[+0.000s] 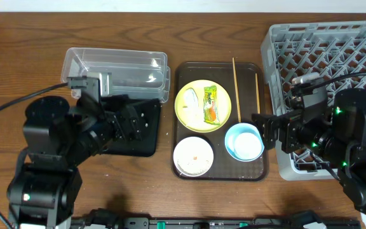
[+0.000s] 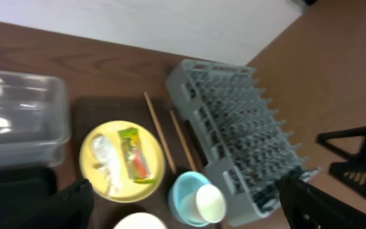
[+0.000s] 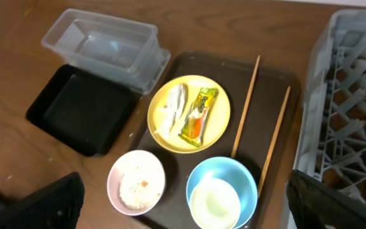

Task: Sort waste into correct bins and load items into the dishwasher rack
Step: 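Reach the left gripper to the white cup in the blue bowl, then lift the white cup with the left gripper toward the right gripper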

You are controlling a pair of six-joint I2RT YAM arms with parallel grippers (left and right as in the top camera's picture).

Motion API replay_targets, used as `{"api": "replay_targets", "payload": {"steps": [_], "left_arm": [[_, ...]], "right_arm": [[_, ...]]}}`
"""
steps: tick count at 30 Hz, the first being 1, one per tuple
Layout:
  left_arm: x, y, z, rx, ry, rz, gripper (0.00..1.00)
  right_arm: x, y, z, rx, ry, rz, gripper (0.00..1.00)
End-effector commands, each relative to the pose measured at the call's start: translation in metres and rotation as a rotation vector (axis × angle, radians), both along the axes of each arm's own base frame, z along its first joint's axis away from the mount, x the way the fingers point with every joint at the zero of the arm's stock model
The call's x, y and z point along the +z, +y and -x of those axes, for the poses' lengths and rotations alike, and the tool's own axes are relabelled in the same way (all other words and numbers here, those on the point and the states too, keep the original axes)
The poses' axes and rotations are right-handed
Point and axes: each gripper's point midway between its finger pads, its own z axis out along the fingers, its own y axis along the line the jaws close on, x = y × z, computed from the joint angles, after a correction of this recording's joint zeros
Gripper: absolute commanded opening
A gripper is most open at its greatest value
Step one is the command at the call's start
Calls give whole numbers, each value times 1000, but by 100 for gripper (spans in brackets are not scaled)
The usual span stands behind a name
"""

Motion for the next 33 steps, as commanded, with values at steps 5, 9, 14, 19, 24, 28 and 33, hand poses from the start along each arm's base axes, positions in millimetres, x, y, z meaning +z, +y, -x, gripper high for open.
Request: {"api": "replay_targets", "payload": {"steps": [5, 9, 14, 19, 24, 28, 33], "left_arm": [[-25, -41, -3, -145, 152, 21, 95], [-67, -68, -10, -167, 262, -97, 95], [-129, -105, -15, -185, 353, -308, 93], [-186, -152, -11, -282, 417, -427, 85], [-219, -195, -11, -349, 391, -459, 79], [-239, -206, -9, -352, 379, -512, 67], [-257, -230, 5, -411, 371, -528, 61]], "right_arm": [[2, -49, -14, -325, 44, -45, 99], [-16, -88, -13, -551, 147, -55, 99], [-33, -120, -7, -715, 258, -99, 99], [-43, -129, -8, -746, 312, -114, 99], [-49, -129, -8, -740, 341, -101, 99], [-50, -129, -7, -740, 353, -99, 99], [-50, -129, -7, -740, 353, -98, 99]]}}
